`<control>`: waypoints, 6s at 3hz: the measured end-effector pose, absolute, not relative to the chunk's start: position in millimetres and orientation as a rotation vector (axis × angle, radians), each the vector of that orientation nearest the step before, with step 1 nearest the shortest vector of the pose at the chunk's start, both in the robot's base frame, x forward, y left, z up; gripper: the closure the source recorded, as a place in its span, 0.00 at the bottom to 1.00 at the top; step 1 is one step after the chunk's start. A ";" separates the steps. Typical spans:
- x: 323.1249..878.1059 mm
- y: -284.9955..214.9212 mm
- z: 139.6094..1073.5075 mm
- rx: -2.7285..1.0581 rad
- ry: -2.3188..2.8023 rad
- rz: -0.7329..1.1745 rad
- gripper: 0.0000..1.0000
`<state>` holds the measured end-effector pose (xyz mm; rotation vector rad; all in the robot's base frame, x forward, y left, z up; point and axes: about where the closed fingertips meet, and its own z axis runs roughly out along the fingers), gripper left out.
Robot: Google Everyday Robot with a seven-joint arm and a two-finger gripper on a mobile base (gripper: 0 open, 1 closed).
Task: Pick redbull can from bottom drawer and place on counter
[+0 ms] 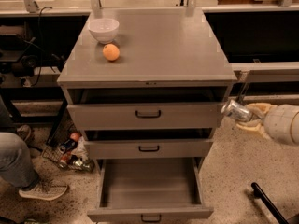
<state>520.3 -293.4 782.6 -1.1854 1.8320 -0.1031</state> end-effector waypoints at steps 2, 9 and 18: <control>562.3 -281.3 885.6 -1.302 1.696 -0.073 1.00; 760.7 -127.2 868.4 -1.551 1.790 0.106 1.00; 751.7 -253.1 895.3 -1.130 1.804 0.205 0.00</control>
Offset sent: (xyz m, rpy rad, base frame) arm 0.0643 0.0186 0.1451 -0.0209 -0.0713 0.1997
